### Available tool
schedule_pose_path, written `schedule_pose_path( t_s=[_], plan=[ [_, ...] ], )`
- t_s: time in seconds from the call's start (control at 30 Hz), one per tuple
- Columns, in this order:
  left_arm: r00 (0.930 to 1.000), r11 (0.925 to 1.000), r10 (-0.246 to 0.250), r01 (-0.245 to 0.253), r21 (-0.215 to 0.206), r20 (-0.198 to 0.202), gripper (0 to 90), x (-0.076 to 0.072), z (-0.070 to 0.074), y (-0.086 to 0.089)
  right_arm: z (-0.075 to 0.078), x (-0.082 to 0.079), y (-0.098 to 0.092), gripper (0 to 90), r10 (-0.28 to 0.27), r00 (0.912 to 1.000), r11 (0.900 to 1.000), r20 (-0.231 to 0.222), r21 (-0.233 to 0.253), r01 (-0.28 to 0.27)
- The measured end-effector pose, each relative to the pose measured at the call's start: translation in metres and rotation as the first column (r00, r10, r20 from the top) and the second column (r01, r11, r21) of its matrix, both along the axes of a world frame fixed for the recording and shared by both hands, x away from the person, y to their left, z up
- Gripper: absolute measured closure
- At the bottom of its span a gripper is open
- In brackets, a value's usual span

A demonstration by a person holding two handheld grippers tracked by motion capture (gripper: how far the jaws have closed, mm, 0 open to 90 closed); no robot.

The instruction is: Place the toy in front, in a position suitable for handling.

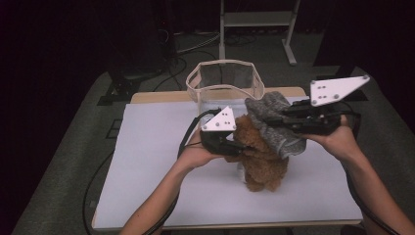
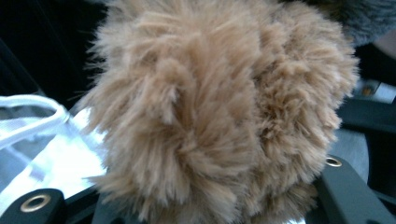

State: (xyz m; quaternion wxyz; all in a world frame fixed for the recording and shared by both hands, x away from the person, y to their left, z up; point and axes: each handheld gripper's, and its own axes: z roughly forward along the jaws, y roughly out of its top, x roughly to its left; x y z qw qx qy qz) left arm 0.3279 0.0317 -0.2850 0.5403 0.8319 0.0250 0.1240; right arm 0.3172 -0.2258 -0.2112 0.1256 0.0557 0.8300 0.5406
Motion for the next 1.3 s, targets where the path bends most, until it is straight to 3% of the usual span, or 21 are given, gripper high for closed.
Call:
schedule_pose_path(
  t_s=[0.03,0.1,0.13,0.27,0.37,0.5,0.67,0.77,0.93,1.1,1.2,1.3],
  plan=[
    [1.0000,1.0000,0.008,-0.008,-0.001,-0.002,49.6,-0.002,-0.001,0.002,0.004,0.002,0.020,81.5,0.022,0.9997,0.999,0.011,-0.039,-0.022],
    [0.9999,0.9999,0.009,-0.009,-0.007,-0.013,49.5,-0.004,-0.003,0.003,0.005,0.002,0.028,81.5,0.032,0.9994,0.998,0.015,-0.059,-0.031],
    [0.9998,0.9998,0.014,-0.015,-0.013,-0.014,49.5,-0.003,-0.004,0.006,0.007,0.005,0.048,81.4,0.060,0.9980,0.992,0.022,-0.109,-0.057],
    [0.9998,0.9999,0.011,-0.011,-0.012,-0.015,49.2,-0.003,-0.008,0.016,0.007,0.009,0.044,81.3,0.044,0.9990,0.991,0.006,-0.130,-0.043],
    [0.9993,0.9994,0.018,-0.019,-0.028,-0.032,48.6,-0.003,-0.012,0.022,0.001,0.013,0.017,81.3,-0.006,0.9997,0.996,-0.022,-0.085,0.004],
    [0.9991,0.9998,0.018,-0.019,-0.003,-0.039,47.1,-0.005,-0.015,0.024,-0.017,0.019,-0.016,81.2,-0.045,0.9950,0.999,-0.089,0.002,0.045],
    [0.9982,0.9995,0.027,-0.027,0.014,-0.054,46.2,-0.005,-0.017,0.029,-0.035,0.021,-0.019,81.2,-0.028,0.9915,0.997,-0.127,0.074,0.038],
    [0.9966,0.9984,0.044,-0.042,0.038,-0.069,44.1,-0.006,-0.019,0.041,-0.039,0.023,-0.006,81.3,-0.006,0.9924,0.996,-0.123,0.083,0.016],
    [0.9935,0.9940,0.072,-0.064,0.089,-0.088,32.1,-0.007,-0.021,0.051,-0.043,0.025,0.010,81.3,-0.001,0.9935,0.998,-0.114,0.064,0.008],
    [0.9887,0.9830,0.107,-0.090,0.160,-0.105,22.6,-0.014,-0.026,0.071,-0.049,0.030,0.039,81.3,0.032,0.9927,0.999,-0.116,0.047,-0.027],
    [0.9883,0.9796,0.117,-0.098,0.175,-0.099,20.5,-0.018,-0.026,0.079,-0.052,0.030,0.054,81.3,0.053,0.9925,0.998,-0.110,0.029,-0.050],
    [0.9838,0.9780,0.134,-0.112,0.176,-0.119,21.4,-0.027,-0.026,0.099,-0.054,0.029,0.068,81.3,0.068,0.9922,0.998,-0.104,0.003,-0.068]
  ],
)
